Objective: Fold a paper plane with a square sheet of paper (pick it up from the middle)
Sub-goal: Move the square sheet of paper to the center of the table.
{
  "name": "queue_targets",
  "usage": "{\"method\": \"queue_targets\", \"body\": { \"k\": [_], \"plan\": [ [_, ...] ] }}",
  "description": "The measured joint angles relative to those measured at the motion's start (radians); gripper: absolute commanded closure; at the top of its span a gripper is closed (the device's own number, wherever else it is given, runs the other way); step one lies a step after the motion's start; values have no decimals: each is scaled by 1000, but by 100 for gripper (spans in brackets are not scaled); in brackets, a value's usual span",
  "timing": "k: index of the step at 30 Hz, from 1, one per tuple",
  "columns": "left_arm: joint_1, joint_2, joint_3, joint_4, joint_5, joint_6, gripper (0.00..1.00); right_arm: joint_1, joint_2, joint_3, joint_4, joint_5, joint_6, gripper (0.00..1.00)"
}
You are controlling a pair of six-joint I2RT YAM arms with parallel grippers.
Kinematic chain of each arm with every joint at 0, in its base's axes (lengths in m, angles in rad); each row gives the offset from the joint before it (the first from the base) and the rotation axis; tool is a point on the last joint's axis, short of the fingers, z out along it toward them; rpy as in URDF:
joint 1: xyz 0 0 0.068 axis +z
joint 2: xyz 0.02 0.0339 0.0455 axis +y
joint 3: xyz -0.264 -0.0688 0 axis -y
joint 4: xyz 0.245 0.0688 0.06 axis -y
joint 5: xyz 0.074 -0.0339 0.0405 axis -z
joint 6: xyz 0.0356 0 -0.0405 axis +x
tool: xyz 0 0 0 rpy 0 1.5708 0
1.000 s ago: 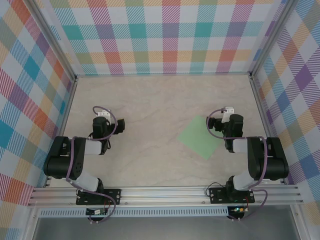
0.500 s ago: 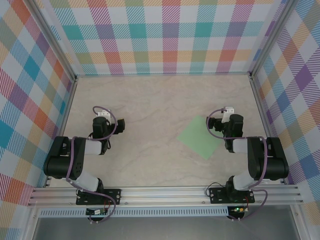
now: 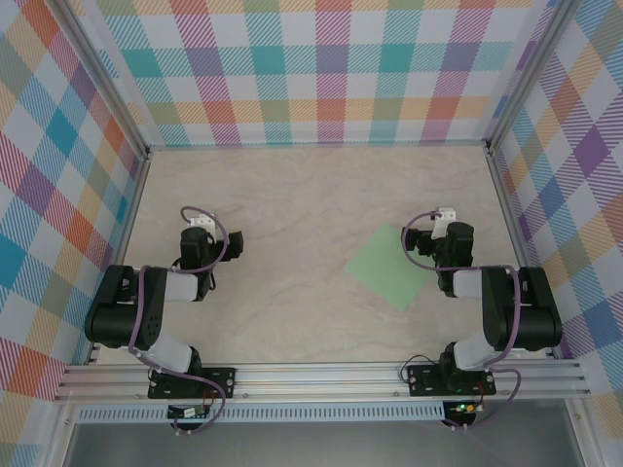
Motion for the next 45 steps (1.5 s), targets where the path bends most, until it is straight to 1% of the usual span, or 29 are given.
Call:
{"method": "queue_targets", "body": {
  "k": [4, 6, 7, 11, 13, 17, 20, 22, 25, 27, 29, 32, 36, 39, 42, 45],
  "plan": [
    [0, -9, 0, -5, 14, 7, 0, 0, 0, 0, 1, -1, -1, 0],
    [0, -46, -1, -28, 17, 8, 0, 0, -10, 0, -13, -5, -4, 0],
    [0, -79, -1, -48, 16, 7, 0, 1, -28, 8, -52, -4, -3, 0],
    [0, -256, -2, -122, 29, 6, 0, 1, -140, 115, -293, 8, 28, 0],
    [0, -363, -1, -176, 22, -21, 0, 1, -223, 188, -432, 17, 75, 0],
    [0, -539, 21, -346, 1, -87, 0, 1, -331, 330, -689, 7, 186, 0],
    [0, -650, 39, -455, -16, -177, 0, 1, -344, 422, -843, -51, 265, 0],
    [0, -731, 48, -556, -53, -281, 0, 1, -323, 464, -934, -145, 301, 0],
    [1, -831, 53, -698, -110, -441, 0, 7, -270, 481, -1018, -303, 343, 0],
    [2, -869, 53, -764, -103, -503, 0, 30, -242, 475, -1066, -361, 365, 0],
    [2, -885, 51, -797, -70, -547, 0, 66, -231, 465, -1117, -378, 371, 0],
    [2, -875, 45, -821, 9, -597, 0, 116, -232, 449, -1186, -377, 377, 1],
    [2, -797, 38, -818, 156, -639, 0, 158, -243, 382, -1225, -370, 409, 1],
    [-2, -730, 36, -818, 237, -663, 0, 191, -239, 342, -1250, -344, 440, 1],
    [-24, -679, 36, -814, 284, -673, 0, 214, -212, 301, -1243, -344, 469, 2],
    [-61, -639, 36, -812, 306, -678, 0, 234, -153, 287, -1236, -344, 493, 3]
  ]
}}
